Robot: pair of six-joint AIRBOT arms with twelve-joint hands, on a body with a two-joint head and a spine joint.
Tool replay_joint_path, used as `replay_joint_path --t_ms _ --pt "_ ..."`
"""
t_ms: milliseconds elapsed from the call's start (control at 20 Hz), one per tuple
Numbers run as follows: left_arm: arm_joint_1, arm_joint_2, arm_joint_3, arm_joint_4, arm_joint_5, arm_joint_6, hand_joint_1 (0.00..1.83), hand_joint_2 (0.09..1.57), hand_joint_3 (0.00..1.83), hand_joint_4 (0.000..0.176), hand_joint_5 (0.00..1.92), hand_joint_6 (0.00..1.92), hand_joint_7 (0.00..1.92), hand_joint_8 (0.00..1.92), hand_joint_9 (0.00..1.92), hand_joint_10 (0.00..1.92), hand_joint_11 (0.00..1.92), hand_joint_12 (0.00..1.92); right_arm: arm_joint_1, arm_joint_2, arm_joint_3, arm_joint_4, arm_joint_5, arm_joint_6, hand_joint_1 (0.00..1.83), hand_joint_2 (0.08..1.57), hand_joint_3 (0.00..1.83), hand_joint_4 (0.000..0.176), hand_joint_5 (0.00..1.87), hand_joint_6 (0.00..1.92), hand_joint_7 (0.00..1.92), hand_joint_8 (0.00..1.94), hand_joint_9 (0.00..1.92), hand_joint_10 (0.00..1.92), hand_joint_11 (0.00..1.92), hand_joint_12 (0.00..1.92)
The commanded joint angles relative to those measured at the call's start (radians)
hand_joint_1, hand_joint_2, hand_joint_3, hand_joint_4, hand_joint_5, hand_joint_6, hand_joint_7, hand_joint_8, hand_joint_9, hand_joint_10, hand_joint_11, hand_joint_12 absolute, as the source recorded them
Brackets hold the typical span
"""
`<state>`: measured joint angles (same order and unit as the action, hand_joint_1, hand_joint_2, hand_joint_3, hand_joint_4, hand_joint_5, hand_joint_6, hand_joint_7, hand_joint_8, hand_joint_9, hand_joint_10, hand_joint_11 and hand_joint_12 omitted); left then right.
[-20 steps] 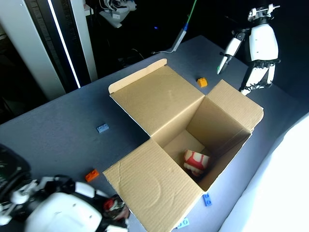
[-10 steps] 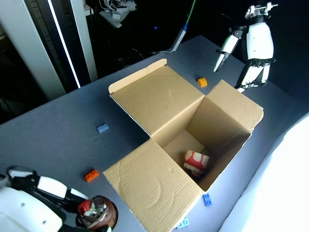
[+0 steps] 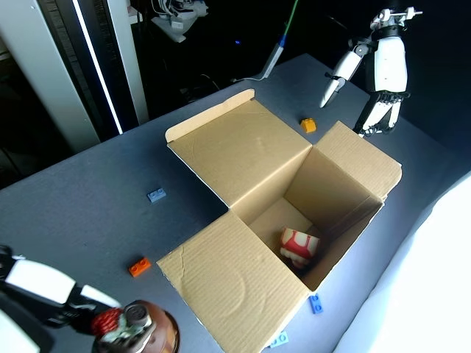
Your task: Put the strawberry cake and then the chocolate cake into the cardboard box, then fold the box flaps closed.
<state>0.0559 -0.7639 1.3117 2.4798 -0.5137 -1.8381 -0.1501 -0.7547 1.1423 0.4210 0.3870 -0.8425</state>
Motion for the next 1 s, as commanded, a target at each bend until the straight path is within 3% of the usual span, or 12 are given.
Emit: replay_joint_path --t_ms 0,100,200,350,500,700,950 --pt "-0.014 0.01 -0.002 -0.029 0.059 -0.009 0.65 1.07 0.0 0.009 0.57 0.01 0.69 0.0 0.76 0.01 0.2 1.3 0.023 0.014 -0.001 -0.017 0.105 0.005 1.18 1.19 0.0 0.005 0.9 1.16 0.79 1.27 0.51 1.31 0.14 1.84" --pt "-0.021 0.014 -0.015 -0.022 0.065 -0.022 0.65 1.06 0.0 0.011 0.58 0.01 0.7 0.0 0.77 0.01 0.22 1.28 0.064 0.013 -0.014 -0.049 0.086 0.005 1.17 1.2 0.0 0.014 0.86 1.2 0.77 1.31 0.5 1.33 0.14 1.85" --pt "-0.028 0.014 -0.018 -0.015 0.07 -0.045 0.66 1.06 0.0 0.004 0.58 0.01 0.7 0.0 0.77 0.01 0.22 1.28 0.091 0.012 -0.035 -0.054 0.083 0.005 1.17 1.2 0.0 0.011 0.86 1.22 0.76 1.3 0.51 1.32 0.15 1.86" --pt "-0.031 0.014 -0.018 -0.035 0.08 -0.056 0.66 1.07 0.0 0.003 0.58 0.0 0.71 0.0 0.78 0.01 0.23 1.29 0.11 -0.004 -0.064 -0.089 0.082 0.01 1.16 1.22 0.0 0.026 0.81 1.25 0.77 1.35 0.5 1.32 0.18 1.86" --pt "-0.029 0.014 -0.017 -0.053 0.087 -0.056 0.65 1.08 0.01 0.0 0.56 0.0 0.69 0.0 0.76 0.01 0.21 1.29 0.134 -0.042 -0.067 -0.093 0.075 0.008 1.15 1.23 0.0 0.019 0.78 1.26 0.77 1.39 0.48 1.36 0.17 1.88" --pt "-0.028 0.013 -0.018 -0.056 0.098 -0.055 0.68 1.07 0.0 0.0 0.55 0.0 0.69 0.0 0.76 0.0 0.21 1.28 0.191 -0.098 -0.077 -0.093 0.054 0.007 1.16 1.22 0.0 0.031 0.8 1.26 0.79 1.33 0.53 1.33 0.2 1.86" --pt "-0.034 0.013 -0.017 -0.056 0.139 -0.055 0.67 1.07 0.0 0.0 0.57 0.0 0.7 0.01 0.77 0.01 0.23 1.27 0.201 -0.16 -0.082 -0.097 0.049 -0.007 1.16 1.2 0.0 0.037 0.81 1.26 0.82 1.27 0.57 1.28 0.21 1.84"
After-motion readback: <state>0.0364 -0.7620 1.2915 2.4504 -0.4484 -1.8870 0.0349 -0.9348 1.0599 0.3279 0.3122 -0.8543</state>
